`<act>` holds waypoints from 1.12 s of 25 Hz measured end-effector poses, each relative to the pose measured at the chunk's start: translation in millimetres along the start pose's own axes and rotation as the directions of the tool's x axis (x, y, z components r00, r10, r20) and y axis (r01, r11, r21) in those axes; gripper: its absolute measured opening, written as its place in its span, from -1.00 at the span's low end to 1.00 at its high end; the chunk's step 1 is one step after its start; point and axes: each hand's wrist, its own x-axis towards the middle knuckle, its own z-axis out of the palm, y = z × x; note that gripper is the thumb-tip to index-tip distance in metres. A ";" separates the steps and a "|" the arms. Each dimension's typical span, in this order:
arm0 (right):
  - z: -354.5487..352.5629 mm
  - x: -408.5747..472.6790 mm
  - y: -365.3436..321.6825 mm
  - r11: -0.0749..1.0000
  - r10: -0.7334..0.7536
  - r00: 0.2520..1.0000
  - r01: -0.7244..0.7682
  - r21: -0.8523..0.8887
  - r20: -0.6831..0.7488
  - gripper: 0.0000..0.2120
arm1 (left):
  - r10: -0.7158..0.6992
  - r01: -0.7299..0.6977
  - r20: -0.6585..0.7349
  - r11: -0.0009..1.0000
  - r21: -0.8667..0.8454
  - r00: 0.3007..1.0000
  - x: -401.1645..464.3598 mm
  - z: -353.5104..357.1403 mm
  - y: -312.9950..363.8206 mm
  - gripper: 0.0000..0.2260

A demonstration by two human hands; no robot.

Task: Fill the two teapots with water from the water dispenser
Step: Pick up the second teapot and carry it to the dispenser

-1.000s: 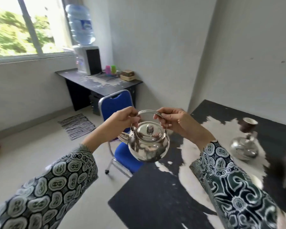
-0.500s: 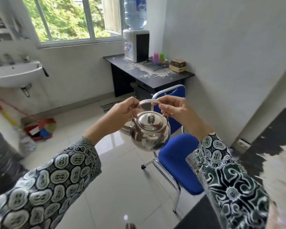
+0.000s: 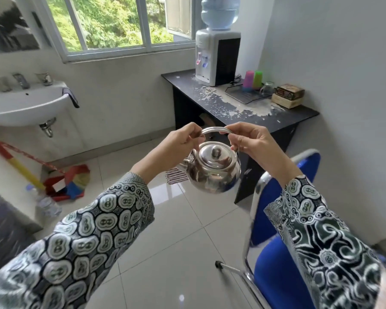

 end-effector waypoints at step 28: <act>-25.8 684.8 188.9 0.943 0.016 0.986 -0.070 -0.325 -0.166 -0.79 | -0.035 0.030 0.040 0.994 0.106 0.999 599.3 -214.6 -382.6 -0.94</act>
